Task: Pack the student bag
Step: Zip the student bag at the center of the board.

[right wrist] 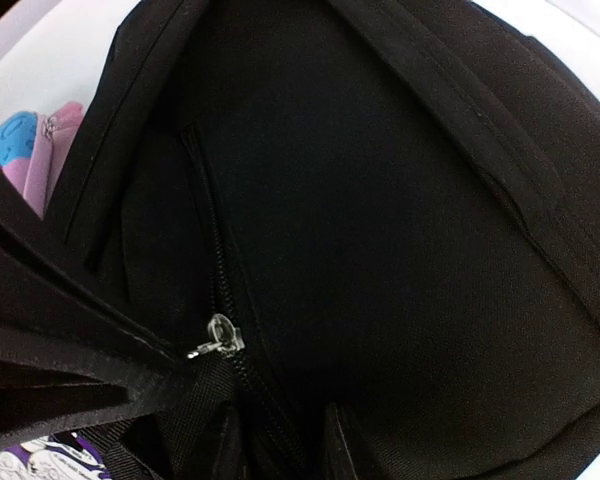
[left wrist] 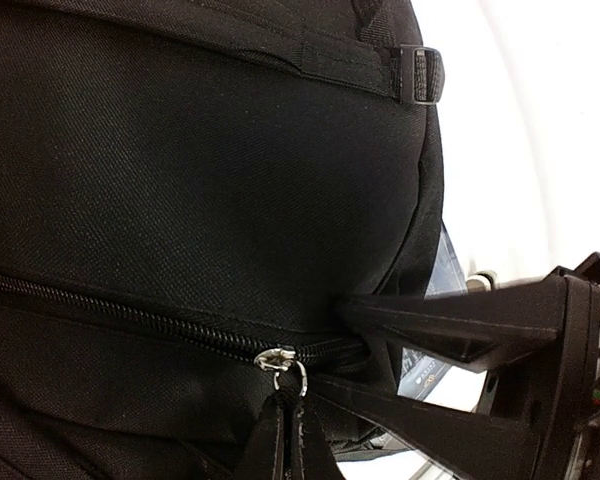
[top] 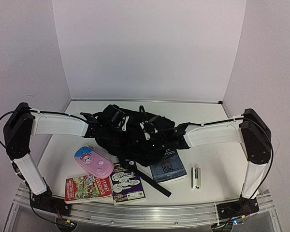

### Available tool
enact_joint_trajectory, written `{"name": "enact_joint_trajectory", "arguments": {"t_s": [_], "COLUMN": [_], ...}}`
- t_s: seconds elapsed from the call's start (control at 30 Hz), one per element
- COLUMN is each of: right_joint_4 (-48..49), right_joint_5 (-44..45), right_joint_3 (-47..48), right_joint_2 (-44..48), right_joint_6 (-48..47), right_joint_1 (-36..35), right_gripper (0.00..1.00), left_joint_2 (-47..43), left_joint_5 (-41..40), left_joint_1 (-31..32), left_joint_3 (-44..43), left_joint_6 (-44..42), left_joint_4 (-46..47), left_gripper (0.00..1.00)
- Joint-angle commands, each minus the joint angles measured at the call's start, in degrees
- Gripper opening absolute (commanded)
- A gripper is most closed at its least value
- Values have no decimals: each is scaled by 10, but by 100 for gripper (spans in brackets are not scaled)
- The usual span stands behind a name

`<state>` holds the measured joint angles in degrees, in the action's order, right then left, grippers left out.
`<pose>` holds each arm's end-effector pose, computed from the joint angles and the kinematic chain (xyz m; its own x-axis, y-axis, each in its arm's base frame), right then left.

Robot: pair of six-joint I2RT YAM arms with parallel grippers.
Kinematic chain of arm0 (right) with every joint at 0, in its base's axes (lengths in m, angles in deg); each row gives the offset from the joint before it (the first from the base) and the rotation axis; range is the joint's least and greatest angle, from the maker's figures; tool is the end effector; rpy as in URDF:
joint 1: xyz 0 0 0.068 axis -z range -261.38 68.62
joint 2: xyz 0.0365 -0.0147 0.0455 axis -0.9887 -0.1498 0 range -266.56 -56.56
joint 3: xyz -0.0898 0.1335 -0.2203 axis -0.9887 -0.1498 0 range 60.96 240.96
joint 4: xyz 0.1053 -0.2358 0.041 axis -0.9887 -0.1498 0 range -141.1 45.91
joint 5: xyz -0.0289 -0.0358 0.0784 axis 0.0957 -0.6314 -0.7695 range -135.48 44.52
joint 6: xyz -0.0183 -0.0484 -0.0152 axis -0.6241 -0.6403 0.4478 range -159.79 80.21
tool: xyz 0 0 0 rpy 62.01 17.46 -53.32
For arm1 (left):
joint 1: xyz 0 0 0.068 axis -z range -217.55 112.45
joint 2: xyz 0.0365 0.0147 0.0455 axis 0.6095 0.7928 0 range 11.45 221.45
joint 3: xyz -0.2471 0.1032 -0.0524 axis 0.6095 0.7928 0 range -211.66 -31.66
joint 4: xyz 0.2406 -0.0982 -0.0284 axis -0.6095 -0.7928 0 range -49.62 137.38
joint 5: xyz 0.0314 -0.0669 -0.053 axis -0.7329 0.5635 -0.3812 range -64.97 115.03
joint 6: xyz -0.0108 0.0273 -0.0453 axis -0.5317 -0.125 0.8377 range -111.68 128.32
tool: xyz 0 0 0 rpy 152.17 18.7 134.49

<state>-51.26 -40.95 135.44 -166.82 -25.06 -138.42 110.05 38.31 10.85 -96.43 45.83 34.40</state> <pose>0.2338 0.3554 0.1919 -0.5632 -0.4028 -0.7215 -0.6842 0.7168 0.1340 0.2400 -0.2826 0.2087 -0.8907 0.1106 -0.4410 0.3654 0.7513 -0.5495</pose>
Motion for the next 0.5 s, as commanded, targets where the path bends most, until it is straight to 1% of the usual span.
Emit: {"name": "enact_joint_trajectory", "arguments": {"t_s": [0.0, 0.07, 0.2, 0.3, 0.47], "right_joint_4": [15, 16, 19, 19, 19], "right_joint_5": [47, 89, 145, 164, 168], "right_joint_3": [16, 4, -25, -53, -100], "right_joint_2": [-5, 3, 22, 40, 71], "right_joint_6": [12, 24, 51, 68, 94], "right_joint_1": [0, 0, 0, 0, 0], "right_gripper": [1, 0, 0, 0, 0], "left_joint_2": [-39, -46, -55, -61, -84], "left_joint_5": [-15, -22, -42, -54, -49], "left_joint_1": [-1, -4, -21, -49, -107], "left_joint_3": [-1, 2, 5, 13, 39], "left_joint_6": [3, 7, 14, 21, 16], "left_joint_4": [7, 7, -12, -31, -42], "left_gripper": [0, 0, 0, 0, 0]}}
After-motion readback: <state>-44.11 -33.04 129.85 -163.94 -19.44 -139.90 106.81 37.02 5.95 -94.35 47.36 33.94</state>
